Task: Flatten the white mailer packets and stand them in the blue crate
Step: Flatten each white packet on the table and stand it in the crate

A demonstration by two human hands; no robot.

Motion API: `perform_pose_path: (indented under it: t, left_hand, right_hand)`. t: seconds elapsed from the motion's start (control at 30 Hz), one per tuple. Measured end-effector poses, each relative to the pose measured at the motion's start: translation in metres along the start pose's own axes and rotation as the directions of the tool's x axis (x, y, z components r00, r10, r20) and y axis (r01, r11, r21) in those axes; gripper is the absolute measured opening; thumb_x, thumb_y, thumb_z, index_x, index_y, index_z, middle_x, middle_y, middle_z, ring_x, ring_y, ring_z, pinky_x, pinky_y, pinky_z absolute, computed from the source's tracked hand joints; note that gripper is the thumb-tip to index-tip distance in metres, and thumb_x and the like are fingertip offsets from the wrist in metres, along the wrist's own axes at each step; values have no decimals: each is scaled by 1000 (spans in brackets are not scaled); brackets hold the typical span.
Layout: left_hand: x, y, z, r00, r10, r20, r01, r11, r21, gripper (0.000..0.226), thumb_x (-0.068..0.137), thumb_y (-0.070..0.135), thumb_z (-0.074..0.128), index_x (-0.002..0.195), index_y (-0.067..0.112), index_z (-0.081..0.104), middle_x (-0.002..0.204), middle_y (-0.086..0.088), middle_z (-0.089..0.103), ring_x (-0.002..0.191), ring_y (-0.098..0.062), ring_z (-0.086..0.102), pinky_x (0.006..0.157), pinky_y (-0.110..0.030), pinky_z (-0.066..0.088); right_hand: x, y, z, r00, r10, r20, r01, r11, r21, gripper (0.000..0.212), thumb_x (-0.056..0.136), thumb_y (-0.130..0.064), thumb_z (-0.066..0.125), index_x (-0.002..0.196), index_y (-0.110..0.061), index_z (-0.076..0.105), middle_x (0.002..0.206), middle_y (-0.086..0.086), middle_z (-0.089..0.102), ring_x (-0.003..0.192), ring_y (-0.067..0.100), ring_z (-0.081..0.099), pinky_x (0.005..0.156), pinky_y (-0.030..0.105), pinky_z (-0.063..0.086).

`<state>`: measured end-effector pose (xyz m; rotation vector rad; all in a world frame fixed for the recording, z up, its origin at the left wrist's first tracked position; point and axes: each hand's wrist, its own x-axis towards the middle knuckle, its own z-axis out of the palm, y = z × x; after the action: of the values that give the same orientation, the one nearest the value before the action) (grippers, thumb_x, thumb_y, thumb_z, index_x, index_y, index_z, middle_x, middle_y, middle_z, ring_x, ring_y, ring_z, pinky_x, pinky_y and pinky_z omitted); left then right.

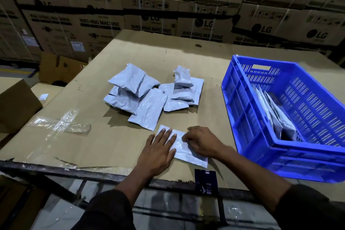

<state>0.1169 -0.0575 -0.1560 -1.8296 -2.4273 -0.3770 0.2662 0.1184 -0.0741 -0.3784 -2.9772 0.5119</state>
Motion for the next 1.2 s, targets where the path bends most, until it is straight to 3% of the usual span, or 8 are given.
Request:
perform_pose_path:
  t: [0.1, 0.2, 0.63, 0.77, 0.93, 1.0, 1.1, 1.2]
  left_hand:
    - [2, 2, 0, 999, -28, 19, 28, 1000, 15, 57, 104, 48, 32, 157, 28, 39, 165, 1, 35, 151, -22, 35, 113, -51, 41]
    - [1, 1, 0, 999, -32, 36, 31, 999, 29, 59, 104, 48, 30, 159, 27, 36, 167, 1, 31, 154, -25, 30, 116, -52, 37]
    - [1, -1, 0, 988, -37, 152, 33, 999, 31, 64, 104, 50, 26, 161, 22, 32, 169, -1, 26, 153, -34, 29, 116, -56, 36]
    - [4, -1, 0, 982, -43, 184, 42, 999, 6, 65, 103, 52, 23, 159, 23, 36, 167, -1, 33, 153, -34, 31, 112, -60, 38]
    - [-2, -3, -3, 987, -7, 159, 13, 999, -36, 84, 96, 76, 3, 166, 29, 9, 172, 8, -4, 159, -23, -9, 126, -53, 5]
    - [-5, -5, -5, 989, 44, 141, -33, 996, -82, 87, 95, 80, 18, 165, 30, 5, 172, 10, -10, 158, -19, -14, 125, -49, -2]
    - [-7, -9, -6, 996, 58, 70, -49, 990, -131, 71, 94, 50, 47, 159, 25, 34, 170, -3, 21, 156, -30, 20, 120, -55, 27]
    - [0, -8, -6, 999, 38, -39, -44, 983, -178, 47, 92, 26, 51, 138, 20, 55, 150, -13, 53, 138, -39, 50, 103, -55, 49]
  right_hand:
    - [-17, -2, 39, 998, -51, 48, 59, 985, -161, 50, 102, -45, 38, 149, -30, 41, 160, -10, 33, 148, 22, 27, 112, 48, 27]
    - [-29, 4, 60, 996, -85, 37, 92, 946, -310, 64, 103, -59, 22, 160, -30, 15, 167, -12, 3, 154, 19, 6, 116, 53, 16]
    - [-32, 3, 65, 997, -35, 71, 56, 948, -312, 68, 102, -63, 22, 159, -27, 19, 168, -10, 1, 155, 18, 1, 116, 58, 20]
    - [-33, 4, 56, 992, -44, 122, 78, 953, -293, 72, 101, -67, 21, 160, -29, 8, 167, -10, -8, 154, 21, -10, 120, 56, 6]
    - [-36, 1, 50, 995, -43, 93, 69, 949, -307, 55, 106, -54, 19, 155, -30, 31, 165, -3, 23, 150, 30, 25, 113, 55, 30]
    - [-32, 2, 47, 997, -51, 66, 67, 959, -276, 51, 107, -46, 21, 152, -28, 38, 161, -2, 33, 144, 33, 36, 106, 53, 39]
    - [-31, -3, 40, 996, -85, -41, 75, 976, -202, 59, 107, -46, 12, 145, -18, 49, 150, 4, 50, 130, 37, 53, 96, 49, 49]
    - [-35, -10, 38, 980, -147, -131, 124, 977, -174, 45, 107, -34, 30, 145, -14, 45, 144, 9, 55, 122, 35, 57, 92, 50, 52]
